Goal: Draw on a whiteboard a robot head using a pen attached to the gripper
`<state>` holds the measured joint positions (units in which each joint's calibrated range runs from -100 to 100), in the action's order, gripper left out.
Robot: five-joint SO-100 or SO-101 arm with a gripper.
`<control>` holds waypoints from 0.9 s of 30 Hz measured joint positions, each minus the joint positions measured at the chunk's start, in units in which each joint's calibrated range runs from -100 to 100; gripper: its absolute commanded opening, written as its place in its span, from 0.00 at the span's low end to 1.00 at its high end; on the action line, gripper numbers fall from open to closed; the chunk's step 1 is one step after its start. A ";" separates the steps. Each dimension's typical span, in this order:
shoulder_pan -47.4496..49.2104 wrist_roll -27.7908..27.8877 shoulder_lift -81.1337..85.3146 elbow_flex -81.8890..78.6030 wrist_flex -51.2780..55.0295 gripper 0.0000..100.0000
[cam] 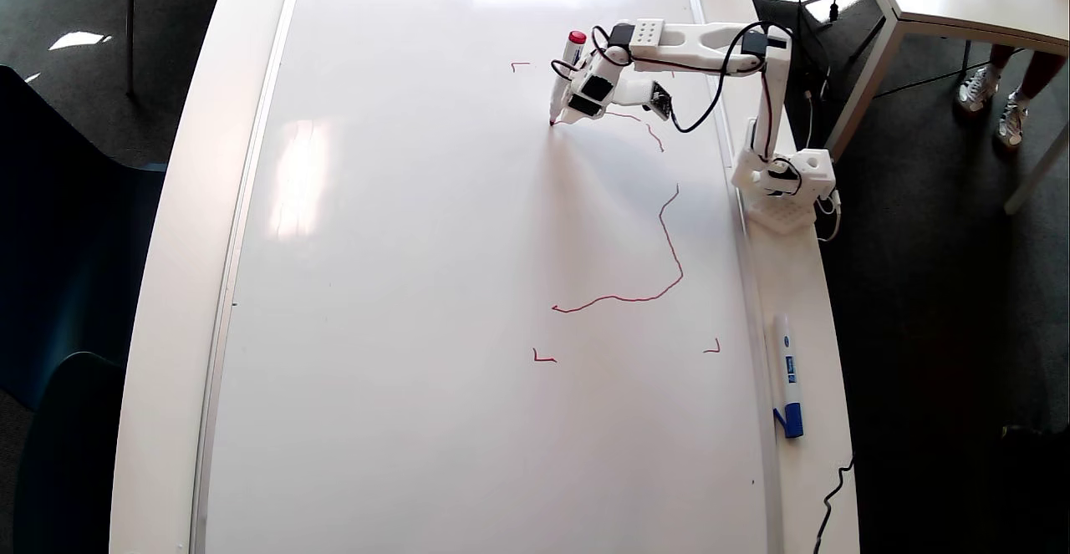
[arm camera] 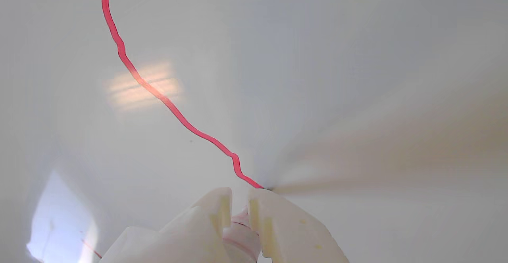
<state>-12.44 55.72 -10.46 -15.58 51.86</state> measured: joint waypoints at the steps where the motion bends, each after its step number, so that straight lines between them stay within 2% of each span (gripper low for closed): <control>1: 0.08 0.00 -0.08 0.09 0.08 0.01; 9: 6.11 -3.65 -0.59 0.82 0.08 0.01; 27: 26.24 -14.32 -4.15 3.29 0.08 0.01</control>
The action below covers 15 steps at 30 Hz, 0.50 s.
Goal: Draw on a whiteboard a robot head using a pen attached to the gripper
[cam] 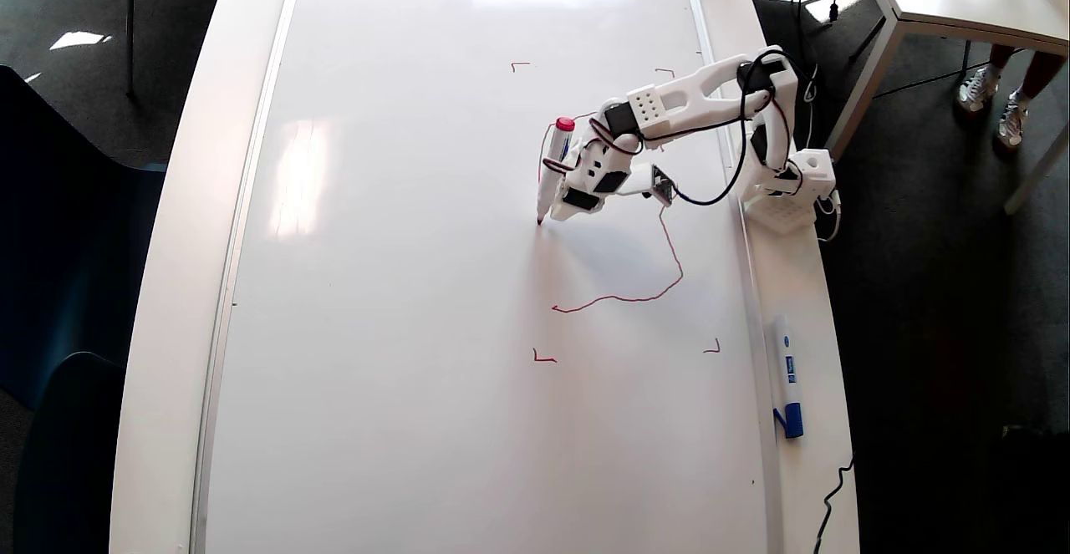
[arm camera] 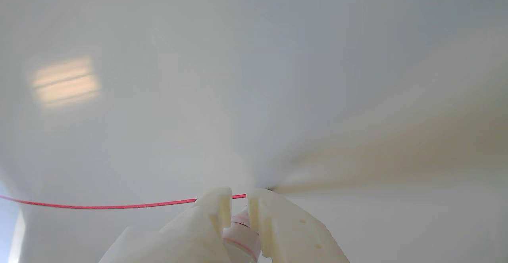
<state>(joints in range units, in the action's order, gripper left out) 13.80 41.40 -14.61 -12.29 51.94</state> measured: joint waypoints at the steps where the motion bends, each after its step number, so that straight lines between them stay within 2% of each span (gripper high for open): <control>1: 1.89 -0.90 -1.36 1.64 0.00 0.01; 9: 9.13 -4.65 -6.95 9.23 0.00 0.01; 15: 13.95 -5.23 -7.96 12.52 3.38 0.01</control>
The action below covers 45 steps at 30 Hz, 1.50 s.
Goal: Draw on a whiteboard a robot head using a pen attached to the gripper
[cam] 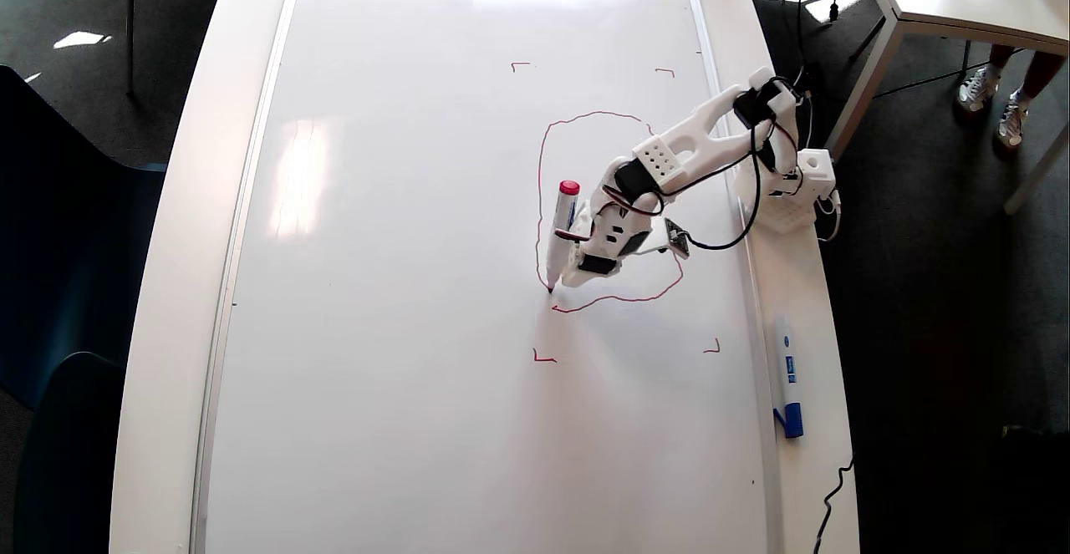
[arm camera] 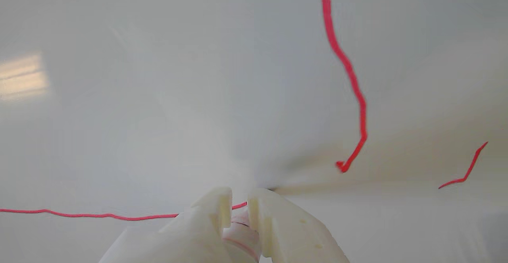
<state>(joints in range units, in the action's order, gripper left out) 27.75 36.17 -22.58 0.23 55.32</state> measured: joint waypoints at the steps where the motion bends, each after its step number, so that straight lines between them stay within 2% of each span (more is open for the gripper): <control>1: 0.45 -0.11 -0.08 0.27 0.17 0.01; 11: 1.51 -1.90 -0.34 3.02 2.45 0.01; 19: 0.15 -1.96 -0.59 19.92 21.20 0.01; 24: -0.68 0.11 -0.68 22.66 26.77 0.01; 30: -2.56 2.64 0.00 16.99 26.94 0.01; 45: -5.35 2.91 0.85 13.98 23.56 0.01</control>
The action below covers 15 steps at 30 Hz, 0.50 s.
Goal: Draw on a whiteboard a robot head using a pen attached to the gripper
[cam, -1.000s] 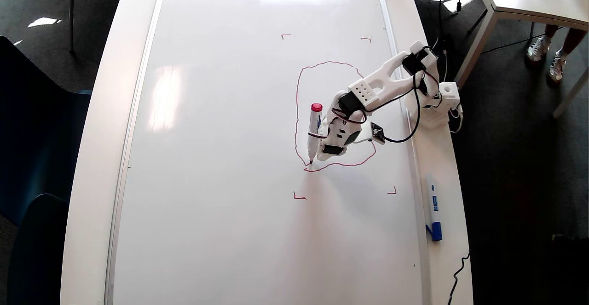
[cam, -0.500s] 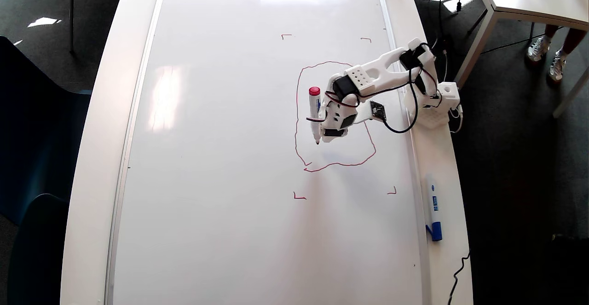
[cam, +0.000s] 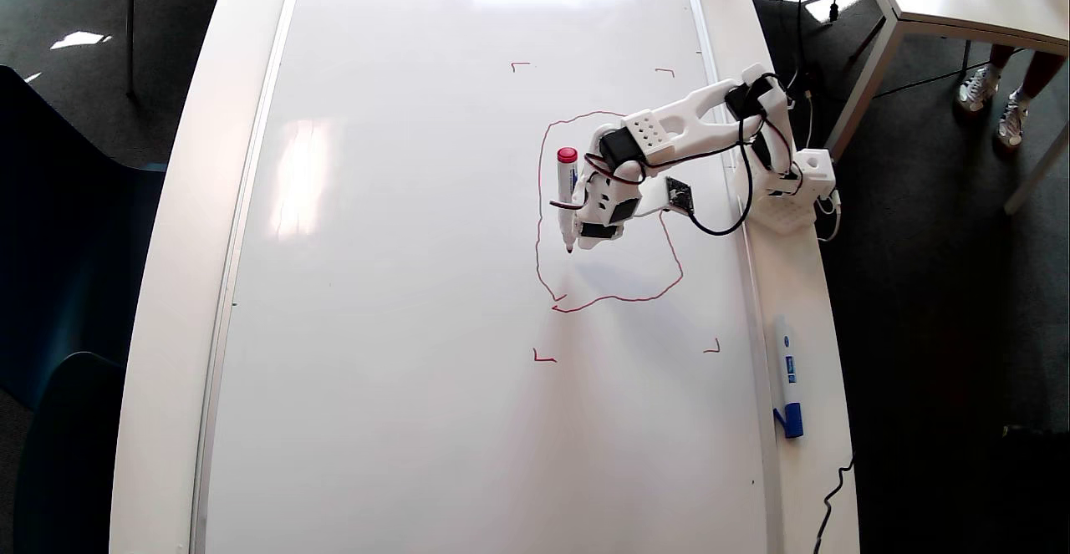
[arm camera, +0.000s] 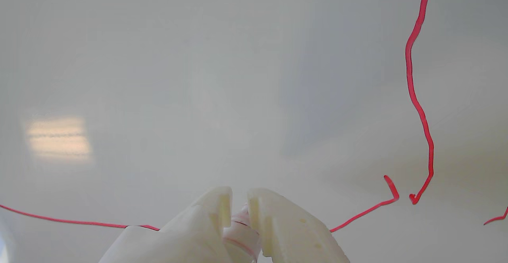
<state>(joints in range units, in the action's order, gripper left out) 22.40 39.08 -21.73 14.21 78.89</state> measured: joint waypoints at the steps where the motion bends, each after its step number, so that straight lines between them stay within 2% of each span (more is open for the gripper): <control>1: 0.08 0.00 0.00 0.00 0.00 0.01; 15: 1.43 0.00 -2.54 -0.09 -1.94 0.01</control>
<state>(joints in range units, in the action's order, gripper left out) 23.83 39.08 -24.27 14.12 76.94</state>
